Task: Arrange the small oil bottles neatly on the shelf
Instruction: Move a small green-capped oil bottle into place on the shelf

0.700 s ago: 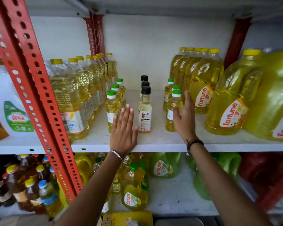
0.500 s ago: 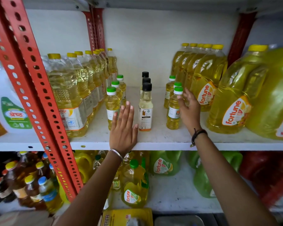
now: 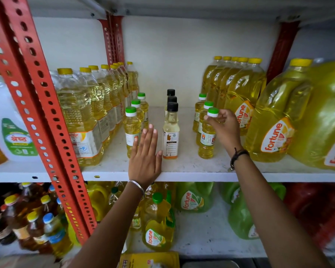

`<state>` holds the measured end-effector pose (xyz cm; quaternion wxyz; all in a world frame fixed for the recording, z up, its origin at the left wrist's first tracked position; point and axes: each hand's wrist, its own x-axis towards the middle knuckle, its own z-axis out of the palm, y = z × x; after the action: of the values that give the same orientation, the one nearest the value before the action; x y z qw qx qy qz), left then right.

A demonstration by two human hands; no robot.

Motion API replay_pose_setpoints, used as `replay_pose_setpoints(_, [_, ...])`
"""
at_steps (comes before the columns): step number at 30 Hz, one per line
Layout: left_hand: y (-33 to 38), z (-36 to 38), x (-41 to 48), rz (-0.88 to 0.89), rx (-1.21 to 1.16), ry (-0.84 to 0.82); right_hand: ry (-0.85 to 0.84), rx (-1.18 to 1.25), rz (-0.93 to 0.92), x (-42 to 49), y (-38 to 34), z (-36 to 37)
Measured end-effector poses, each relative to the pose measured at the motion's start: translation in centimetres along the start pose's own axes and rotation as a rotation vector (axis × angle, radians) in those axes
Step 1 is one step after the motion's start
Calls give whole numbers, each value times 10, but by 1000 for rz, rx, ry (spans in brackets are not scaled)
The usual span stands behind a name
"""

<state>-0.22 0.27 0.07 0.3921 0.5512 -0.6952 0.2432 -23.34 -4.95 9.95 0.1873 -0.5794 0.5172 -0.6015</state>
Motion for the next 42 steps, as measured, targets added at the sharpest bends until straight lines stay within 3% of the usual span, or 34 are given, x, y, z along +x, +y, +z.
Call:
replay_pose_setpoints(4, [0, 0, 0, 5, 3, -9, -70, 95, 15, -2, -1, -3])
replay_pose_setpoints(9, [0, 0, 0, 0, -13, -14, -15, 125, 18, -4, -6, -2])
replay_pose_setpoints(42, [2, -2, 0, 4, -5, -52, -66, 108, -37, -40, -18, -45])
